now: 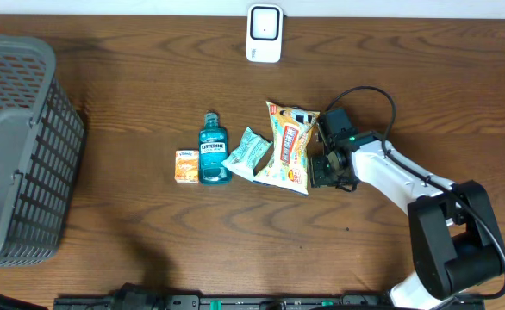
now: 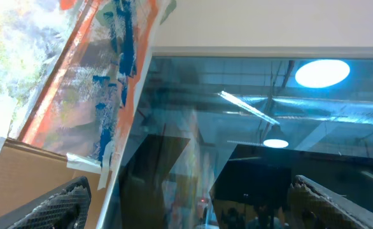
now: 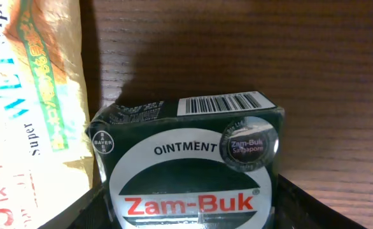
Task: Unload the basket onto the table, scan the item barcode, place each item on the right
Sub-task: 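Lower the right gripper over the tin and close on it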
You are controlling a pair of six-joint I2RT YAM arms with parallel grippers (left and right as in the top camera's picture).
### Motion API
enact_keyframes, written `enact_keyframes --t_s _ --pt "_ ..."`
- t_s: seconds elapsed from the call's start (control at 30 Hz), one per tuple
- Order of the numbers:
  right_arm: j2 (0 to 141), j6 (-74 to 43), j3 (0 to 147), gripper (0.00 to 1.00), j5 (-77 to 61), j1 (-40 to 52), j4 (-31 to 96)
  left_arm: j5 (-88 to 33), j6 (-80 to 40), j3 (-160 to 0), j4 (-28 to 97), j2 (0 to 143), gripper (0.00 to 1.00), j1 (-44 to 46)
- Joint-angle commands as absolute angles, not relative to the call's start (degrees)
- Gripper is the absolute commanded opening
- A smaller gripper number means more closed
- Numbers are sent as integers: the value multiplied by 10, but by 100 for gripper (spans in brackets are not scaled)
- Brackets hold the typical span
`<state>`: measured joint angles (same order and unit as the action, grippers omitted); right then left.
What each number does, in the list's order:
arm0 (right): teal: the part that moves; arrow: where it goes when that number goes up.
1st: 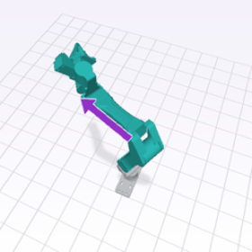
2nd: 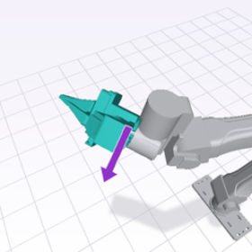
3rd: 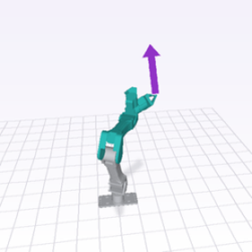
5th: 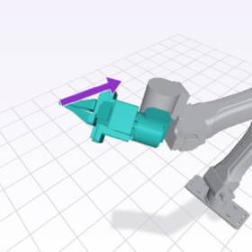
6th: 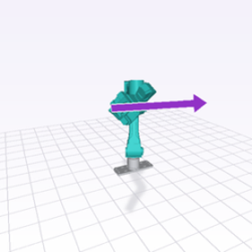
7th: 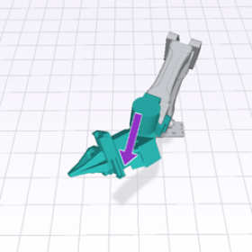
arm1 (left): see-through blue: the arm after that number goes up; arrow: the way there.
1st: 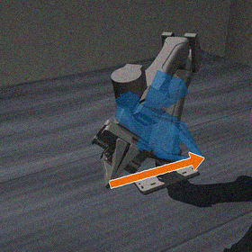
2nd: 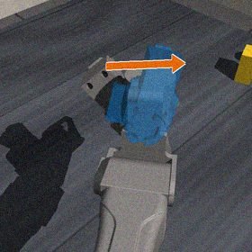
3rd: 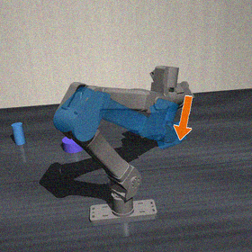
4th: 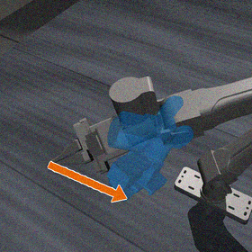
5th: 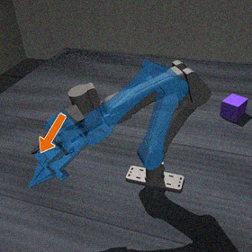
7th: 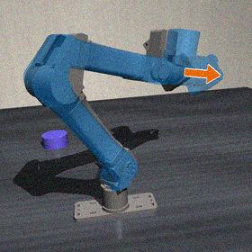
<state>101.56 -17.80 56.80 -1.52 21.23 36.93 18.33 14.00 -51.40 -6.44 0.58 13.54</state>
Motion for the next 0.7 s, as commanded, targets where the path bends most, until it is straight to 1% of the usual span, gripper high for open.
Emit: enact_keyframes --t_s 0.0,0.03,0.13,0.23,0.3,0.33,0.37,0.4,0.43,0.5,0.67 --pt "1028 -184 578 67 -21 212 372 187 150 -515 -67 2 98 132" --pt "1028 -184 578 71 -21 212 373 187 150 -515 -68 2 98 132" --pt "1028 -184 578 77 -21 212 373 187 150 -515 -67 2 98 132" --pt "1028 -184 578 77 -21 212 373 187 150 -515 -68 2 98 132" --pt "1028 -183 577 72 -16 212 373 187 150 -515 -68 2 98 132" --pt "1028 -182 578 66 -5 212 373 187 150 -515 -68 2 98 132" --pt "1028 -182 577 58 2 213 376 187 150 -515 -68 2 98 132" --pt "1028 -181 577 55 6 213 379 187 150 -515 -68 2 98 132" --pt "1028 -178 577 46 8 214 384 187 150 -515 -68 2 98 132" --pt "1028 -163 577 42 9 215 393 187 150 -515 -68 2 98 132" --pt "1028 -66 580 39 9 215 435 187 150 -515 -68 2 98 132"
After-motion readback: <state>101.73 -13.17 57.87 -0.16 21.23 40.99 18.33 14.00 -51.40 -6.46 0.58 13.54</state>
